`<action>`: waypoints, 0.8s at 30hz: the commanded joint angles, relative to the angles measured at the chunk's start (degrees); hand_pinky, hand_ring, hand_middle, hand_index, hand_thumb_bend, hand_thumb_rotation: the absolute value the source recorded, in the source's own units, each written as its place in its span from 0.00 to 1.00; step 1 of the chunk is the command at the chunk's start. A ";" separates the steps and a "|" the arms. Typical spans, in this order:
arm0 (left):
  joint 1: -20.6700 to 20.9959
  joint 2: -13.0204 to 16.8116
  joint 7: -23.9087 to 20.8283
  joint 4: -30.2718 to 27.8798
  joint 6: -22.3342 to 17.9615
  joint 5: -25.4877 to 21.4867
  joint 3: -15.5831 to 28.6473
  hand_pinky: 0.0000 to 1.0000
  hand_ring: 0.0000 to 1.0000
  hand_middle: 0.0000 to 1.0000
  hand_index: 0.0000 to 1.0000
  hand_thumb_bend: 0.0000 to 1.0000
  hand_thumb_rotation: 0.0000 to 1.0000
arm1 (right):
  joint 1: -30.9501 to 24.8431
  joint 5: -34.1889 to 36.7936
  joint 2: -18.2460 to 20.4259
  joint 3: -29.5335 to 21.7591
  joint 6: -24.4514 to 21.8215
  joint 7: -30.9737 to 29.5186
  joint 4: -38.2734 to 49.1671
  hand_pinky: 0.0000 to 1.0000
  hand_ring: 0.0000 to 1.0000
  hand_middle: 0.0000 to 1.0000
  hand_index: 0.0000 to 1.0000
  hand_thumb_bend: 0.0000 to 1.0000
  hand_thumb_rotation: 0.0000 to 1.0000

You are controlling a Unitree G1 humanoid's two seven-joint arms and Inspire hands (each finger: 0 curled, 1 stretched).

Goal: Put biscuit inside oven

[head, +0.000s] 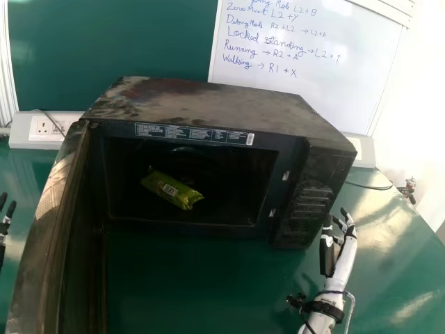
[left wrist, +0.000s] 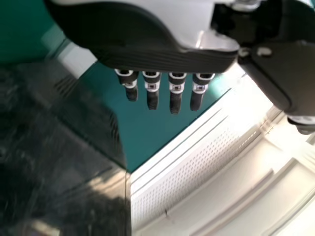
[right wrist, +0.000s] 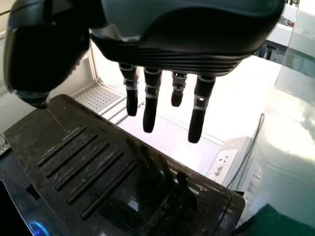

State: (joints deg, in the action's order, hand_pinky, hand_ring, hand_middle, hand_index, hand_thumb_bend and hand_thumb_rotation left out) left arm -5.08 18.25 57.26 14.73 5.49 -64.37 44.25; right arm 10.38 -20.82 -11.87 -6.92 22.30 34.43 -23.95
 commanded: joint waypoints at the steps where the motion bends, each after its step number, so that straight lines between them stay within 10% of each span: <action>1: -0.66 0.69 2.66 -0.53 2.05 -1.10 0.50 1.00 0.88 0.91 0.97 0.14 1.00 | -1.42 0.71 0.83 -0.10 -0.29 0.03 -0.86 0.58 0.69 0.78 0.91 0.86 1.00; 2: -0.86 0.90 3.23 -1.06 2.79 -1.05 0.36 0.51 0.78 0.82 0.89 0.08 1.00 | -1.42 0.92 0.83 -0.15 -0.19 -0.14 -0.89 0.59 0.70 0.78 0.91 0.86 1.00; 3: -1.04 1.13 3.98 -1.69 3.20 -0.71 0.10 0.26 0.67 0.75 0.81 0.04 1.00 | -1.42 1.03 0.82 -0.16 -0.18 -0.25 -0.91 0.60 0.70 0.79 0.91 0.86 1.00; 5: -1.10 1.74 6.30 -2.75 4.08 -0.12 -0.65 0.05 0.43 0.55 0.61 0.01 0.99 | -1.41 0.93 0.80 -0.12 -0.90 -0.35 -0.73 0.59 0.70 0.77 0.92 0.86 1.00; 8: -0.20 2.12 9.98 -2.12 4.57 0.61 -1.49 0.01 0.28 0.41 0.44 0.00 0.97 | -1.46 1.21 0.78 -0.15 -1.63 -0.84 -0.44 0.56 0.67 0.76 0.92 0.86 1.00; 15: -0.14 1.07 12.65 -3.46 5.65 1.02 -3.02 0.00 0.27 0.40 0.43 0.00 0.90 | -1.83 3.93 0.88 -0.91 -3.53 -3.49 0.90 0.66 0.77 0.82 0.94 0.81 1.00; 20: 0.57 0.55 16.31 -2.59 6.28 1.38 -4.86 0.00 0.34 0.48 0.49 0.00 0.87 | -1.35 7.54 1.13 -2.15 -4.45 -6.26 0.81 0.55 0.66 0.76 0.94 0.80 1.00; 24: 0.18 0.24 16.42 -4.73 6.35 2.51 -6.55 0.00 0.29 0.41 0.37 0.00 0.78 | -1.15 10.01 1.17 -3.03 -4.93 -8.31 0.98 0.68 0.77 0.86 0.95 0.80 1.00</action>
State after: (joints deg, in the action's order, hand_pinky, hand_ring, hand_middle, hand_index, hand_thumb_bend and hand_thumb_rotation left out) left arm -5.17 18.94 73.50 11.29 11.55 -62.28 38.68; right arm 9.87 -11.55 -11.34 -9.54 17.94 26.76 -22.95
